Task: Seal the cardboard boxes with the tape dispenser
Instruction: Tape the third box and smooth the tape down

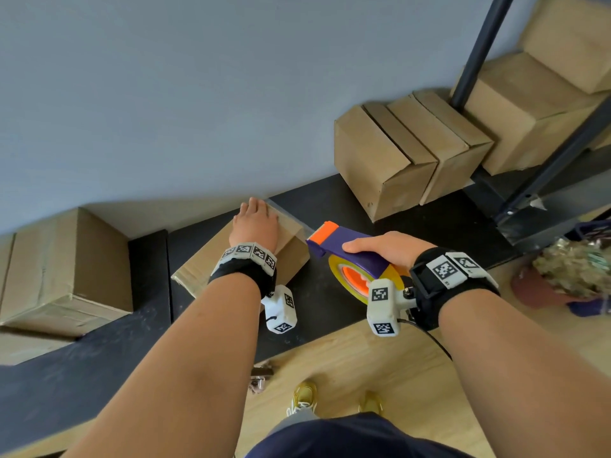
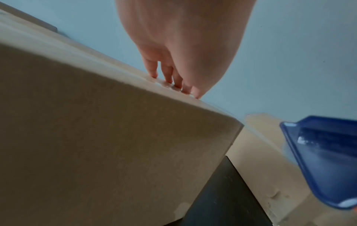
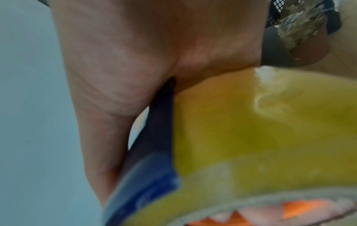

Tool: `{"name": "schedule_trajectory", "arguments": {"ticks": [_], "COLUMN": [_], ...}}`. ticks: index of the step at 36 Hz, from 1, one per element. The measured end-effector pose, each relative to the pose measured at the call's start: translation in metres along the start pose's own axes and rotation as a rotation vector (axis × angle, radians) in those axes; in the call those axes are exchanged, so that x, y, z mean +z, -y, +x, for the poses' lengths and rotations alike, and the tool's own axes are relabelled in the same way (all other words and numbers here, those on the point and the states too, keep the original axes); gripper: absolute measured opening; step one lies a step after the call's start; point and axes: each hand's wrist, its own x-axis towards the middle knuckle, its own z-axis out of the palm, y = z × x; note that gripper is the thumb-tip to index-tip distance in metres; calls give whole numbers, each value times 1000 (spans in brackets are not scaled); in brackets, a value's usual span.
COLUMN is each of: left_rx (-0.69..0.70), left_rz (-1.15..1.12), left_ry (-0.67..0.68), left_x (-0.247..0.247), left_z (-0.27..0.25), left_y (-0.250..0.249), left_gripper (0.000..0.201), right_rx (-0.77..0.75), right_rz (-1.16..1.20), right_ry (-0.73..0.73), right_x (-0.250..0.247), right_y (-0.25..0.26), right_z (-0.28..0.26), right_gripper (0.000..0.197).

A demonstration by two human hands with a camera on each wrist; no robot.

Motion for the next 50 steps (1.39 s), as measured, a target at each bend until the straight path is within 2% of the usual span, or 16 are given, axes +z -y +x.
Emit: {"name": "schedule_trajectory", "arguments": {"ticks": [3, 8, 12, 16, 25, 29, 32, 37, 39, 42, 45, 50], "left_rx": [-98, -127, -124, -107, -107, -106, -108, -110, -112, -118, -131, -144], "left_rz": [-173, -159, -176, -180, -151, -148, -156, -174, -180, -189, -184, -125], "left_ry": [1, 32, 41, 45, 46, 51, 54, 51, 48, 30, 11, 7], "left_x": [-4, 1, 5, 7, 7, 7, 6, 6, 6, 6, 6, 4], "left_z": [-7, -14, -19, -18, -19, -19, -19, -22, -24, -28, -29, -28], "left_y": [-6, -11, -13, -9, -13, -13, -14, -13, -13, -15, -18, -22], "left_gripper": [61, 80, 89, 107, 108, 108, 108, 112, 112, 112, 111, 109], "right_rx": [-13, -28, -30, -67, -91, -56, -47, 42, 65, 68, 76, 66], "right_rz": [5, -3, 3, -10, -79, 9, 120, 241, 198, -19, -98, 8], "right_ry": [3, -40, -50, -71, 6, 98, 201, 239, 223, 146, -33, -134], "right_x": [4, 14, 20, 21, 13, 13, 10, 6, 4, 3, 0, 0], "right_y": [-1, 1, 8, 19, 42, 44, 42, 28, 26, 18, 0, -15], "right_z": [2, 14, 20, 26, 26, 30, 31, 39, 39, 44, 55, 66], "right_gripper": [59, 68, 63, 54, 40, 48, 39, 50, 43, 34, 48, 68]}}
